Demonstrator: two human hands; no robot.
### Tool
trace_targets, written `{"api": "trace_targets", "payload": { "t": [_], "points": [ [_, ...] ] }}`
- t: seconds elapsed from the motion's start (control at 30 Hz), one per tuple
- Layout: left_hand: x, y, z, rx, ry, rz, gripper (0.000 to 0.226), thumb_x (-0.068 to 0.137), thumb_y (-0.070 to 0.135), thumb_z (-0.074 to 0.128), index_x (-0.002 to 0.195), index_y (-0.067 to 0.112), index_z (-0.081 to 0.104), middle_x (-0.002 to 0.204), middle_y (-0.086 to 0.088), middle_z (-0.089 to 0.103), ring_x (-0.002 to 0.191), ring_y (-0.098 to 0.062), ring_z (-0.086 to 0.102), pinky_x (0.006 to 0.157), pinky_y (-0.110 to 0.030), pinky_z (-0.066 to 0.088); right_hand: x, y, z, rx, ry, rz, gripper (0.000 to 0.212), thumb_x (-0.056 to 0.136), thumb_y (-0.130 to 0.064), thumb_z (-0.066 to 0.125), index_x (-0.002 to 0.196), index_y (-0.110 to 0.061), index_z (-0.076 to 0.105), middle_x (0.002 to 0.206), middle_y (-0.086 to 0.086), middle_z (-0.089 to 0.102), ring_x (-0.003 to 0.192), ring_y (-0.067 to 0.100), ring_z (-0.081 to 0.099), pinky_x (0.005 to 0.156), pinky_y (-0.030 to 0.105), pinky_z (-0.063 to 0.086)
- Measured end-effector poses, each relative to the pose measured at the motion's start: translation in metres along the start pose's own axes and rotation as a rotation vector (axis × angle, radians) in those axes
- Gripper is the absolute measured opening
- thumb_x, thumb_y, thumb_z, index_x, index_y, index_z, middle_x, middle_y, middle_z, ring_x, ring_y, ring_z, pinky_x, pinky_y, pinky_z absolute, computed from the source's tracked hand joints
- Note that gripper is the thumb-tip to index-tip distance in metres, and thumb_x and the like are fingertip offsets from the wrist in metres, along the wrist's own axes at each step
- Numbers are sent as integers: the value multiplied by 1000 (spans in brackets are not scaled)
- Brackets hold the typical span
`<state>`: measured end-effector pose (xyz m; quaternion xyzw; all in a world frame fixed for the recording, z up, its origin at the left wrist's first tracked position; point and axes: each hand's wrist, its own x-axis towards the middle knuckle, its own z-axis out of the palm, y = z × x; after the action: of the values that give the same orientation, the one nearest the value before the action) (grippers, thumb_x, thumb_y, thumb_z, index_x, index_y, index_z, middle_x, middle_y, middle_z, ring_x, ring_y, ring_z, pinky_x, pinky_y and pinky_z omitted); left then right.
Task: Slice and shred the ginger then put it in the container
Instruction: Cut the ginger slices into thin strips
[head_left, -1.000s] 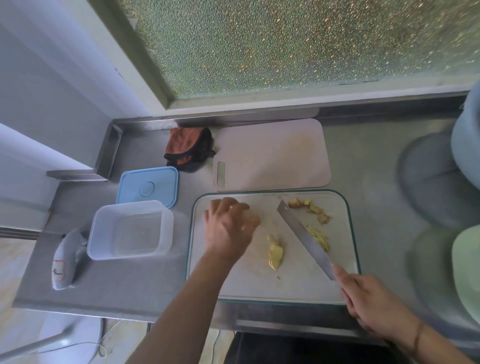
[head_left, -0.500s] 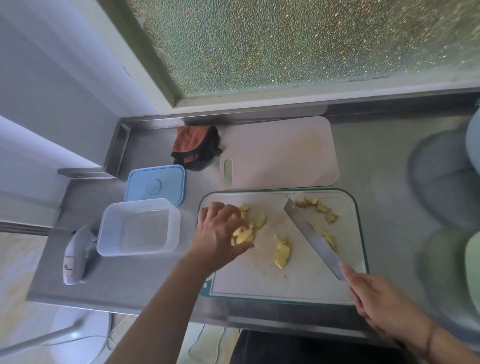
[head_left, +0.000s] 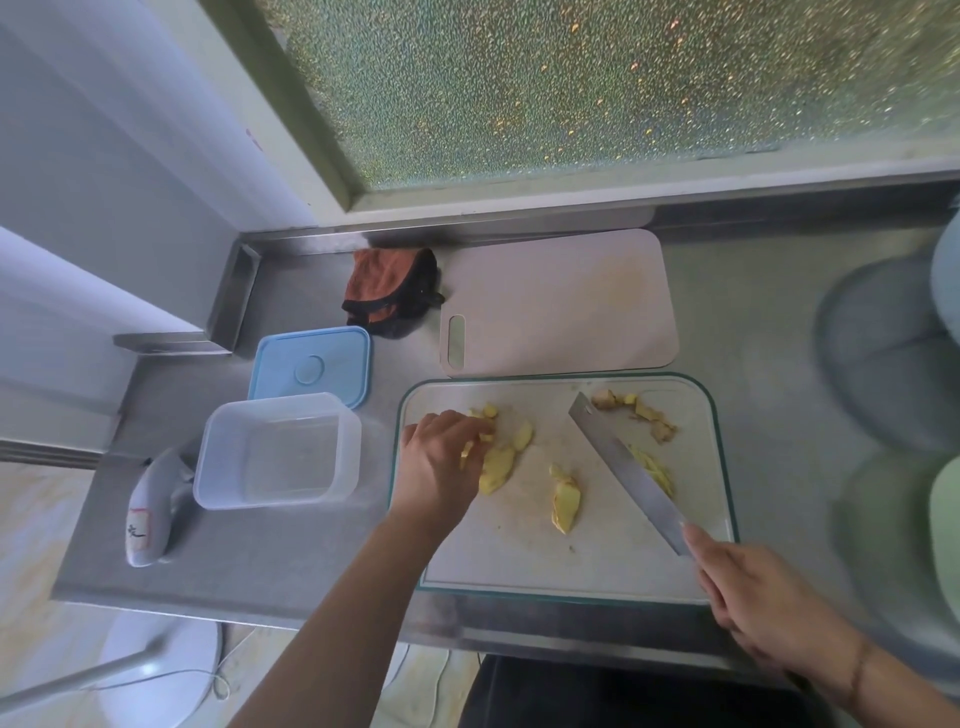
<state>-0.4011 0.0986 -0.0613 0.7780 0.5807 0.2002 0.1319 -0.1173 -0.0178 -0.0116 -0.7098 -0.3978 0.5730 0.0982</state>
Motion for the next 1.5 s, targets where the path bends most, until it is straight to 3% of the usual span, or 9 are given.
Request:
{"api": "trace_targets", "payload": {
  "t": [0.13,0.33,0.43,0.67,0.8,0.93,1.1,1.3,1.5],
  "points": [
    [-2,5,2,172,-12,113,25,65,-5,85,81,13,77,89,-7,68,69,-31,61,65,-44,51,0,0,0,11,-1,5,57,84,-63,30,51,-17,38,37,-4,33,30,4,29,34,12,24],
    [-8,12,-1,320,-109,196,35,73,48,85,95,22,76,107,-3,66,93,-30,58,77,-45,48,-1,-1,0,5,8,0,56,88,-60,31,52,-17,38,37,-3,34,30,4,29,35,12,24],
    [-7,13,-2,314,-98,192,30,72,43,88,91,22,78,104,-2,67,92,-30,57,76,-44,49,-1,-1,1,-4,4,3,57,88,-59,30,52,-16,39,37,-3,34,30,3,30,36,13,25],
    [-11,30,-4,24,37,54,7,83,10,81,78,12,76,77,0,69,70,-22,57,63,-34,49,-3,-5,1,-14,9,4,57,93,-54,31,53,-15,40,37,-3,34,29,4,30,36,14,27],
    [-23,69,2,-354,-150,-256,6,92,12,74,95,11,79,80,10,68,65,6,58,67,-8,49,-2,-5,2,17,9,8,55,91,-55,32,54,-15,39,36,-4,33,28,3,29,34,12,23],
    [-30,74,24,-365,-232,-371,9,90,19,76,98,15,79,83,7,71,73,-4,63,72,-16,51,-1,-3,2,33,11,12,55,90,-56,32,52,-16,39,36,-4,33,29,4,30,34,13,24],
    [-34,66,28,-207,-157,-117,6,86,12,78,84,13,72,73,7,64,62,-11,57,55,-18,45,-2,-3,2,36,19,-4,55,89,-55,32,50,-17,38,36,-4,34,28,5,31,34,13,25],
    [-15,42,34,-3,-115,260,16,76,7,77,88,17,78,88,-2,69,79,-30,65,71,-42,56,-3,-3,1,23,20,-15,56,91,-54,31,50,-16,39,37,-3,36,29,4,32,35,13,26],
    [-3,30,36,138,-94,526,10,80,17,83,88,18,75,88,1,66,84,-25,59,78,-37,39,-2,-2,1,2,17,-20,58,89,-59,29,50,-16,40,37,-2,36,30,4,33,38,17,28]
  ]
}}
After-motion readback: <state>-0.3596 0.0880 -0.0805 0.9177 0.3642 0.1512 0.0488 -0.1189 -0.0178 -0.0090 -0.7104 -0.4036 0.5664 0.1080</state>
